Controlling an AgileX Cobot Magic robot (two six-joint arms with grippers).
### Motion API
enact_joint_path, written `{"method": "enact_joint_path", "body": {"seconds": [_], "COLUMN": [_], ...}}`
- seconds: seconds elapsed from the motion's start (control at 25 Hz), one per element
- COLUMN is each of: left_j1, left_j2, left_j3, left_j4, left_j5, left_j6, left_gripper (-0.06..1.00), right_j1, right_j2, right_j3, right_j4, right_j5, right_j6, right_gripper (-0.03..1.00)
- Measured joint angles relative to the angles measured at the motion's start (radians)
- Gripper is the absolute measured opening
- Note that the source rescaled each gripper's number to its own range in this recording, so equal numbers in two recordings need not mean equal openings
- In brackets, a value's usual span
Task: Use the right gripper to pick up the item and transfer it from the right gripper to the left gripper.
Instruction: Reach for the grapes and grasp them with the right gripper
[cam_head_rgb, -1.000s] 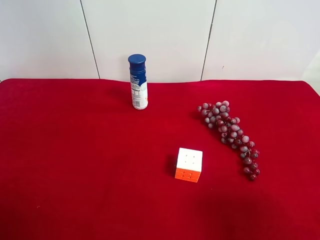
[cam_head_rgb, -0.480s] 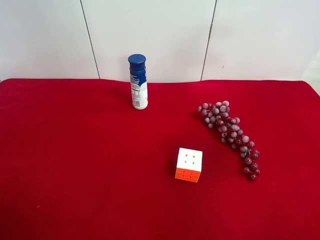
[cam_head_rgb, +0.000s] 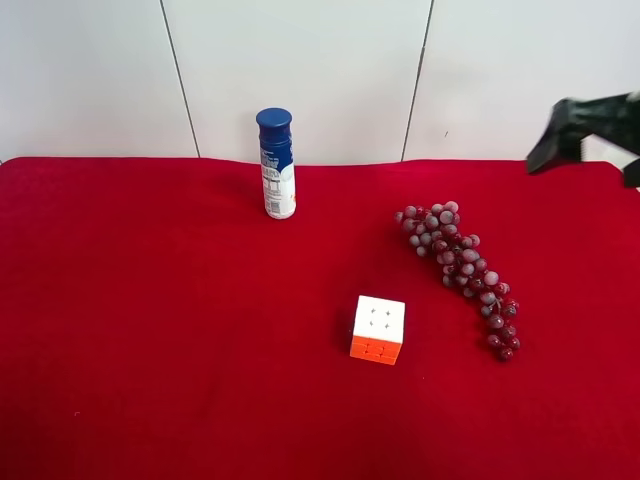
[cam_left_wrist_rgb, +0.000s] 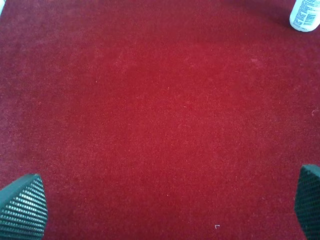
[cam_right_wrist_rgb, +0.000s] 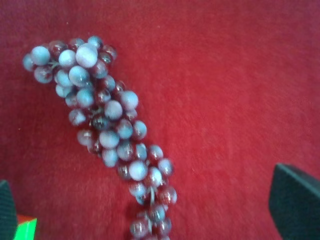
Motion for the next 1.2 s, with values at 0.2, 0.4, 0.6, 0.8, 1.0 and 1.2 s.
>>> {"method": "enact_joint_path", "body": {"seconds": [0.2, 0.4, 0.6, 0.8, 1.0, 1.2], "left_j1": [0.000, 0.000, 0.000, 0.000, 0.000, 0.000], "left_j2": [0.000, 0.000, 0.000, 0.000, 0.000, 0.000], "left_j3": [0.000, 0.000, 0.000, 0.000, 0.000, 0.000], "left_j4": [0.000, 0.000, 0.000, 0.000, 0.000, 0.000], "left_j5": [0.000, 0.000, 0.000, 0.000, 0.000, 0.000], "left_j6": [0.000, 0.000, 0.000, 0.000, 0.000, 0.000], "left_gripper": [1.00, 1.00, 1.00, 1.00, 1.00, 1.00], "right_j1": [0.001, 0.072, 0.150, 0.179, 0.179, 0.179], "right_j2": [0.195, 0.350, 0.457, 0.559, 0.626, 0.632], "right_j3": [0.000, 0.000, -0.002, -0.065, -0.131, -0.138], "right_j4": [0.035, 0.101, 0.130, 0.138, 0.154, 0.154], "right_j5": [-0.095, -0.209, -0.306, -0.309, -0.276, -0.252], "right_j6": [-0.059, -0.130, -0.133, -0.132, -0.132, -0.132], "right_gripper": [1.00, 1.00, 1.00, 1.00, 1.00, 1.00]}}
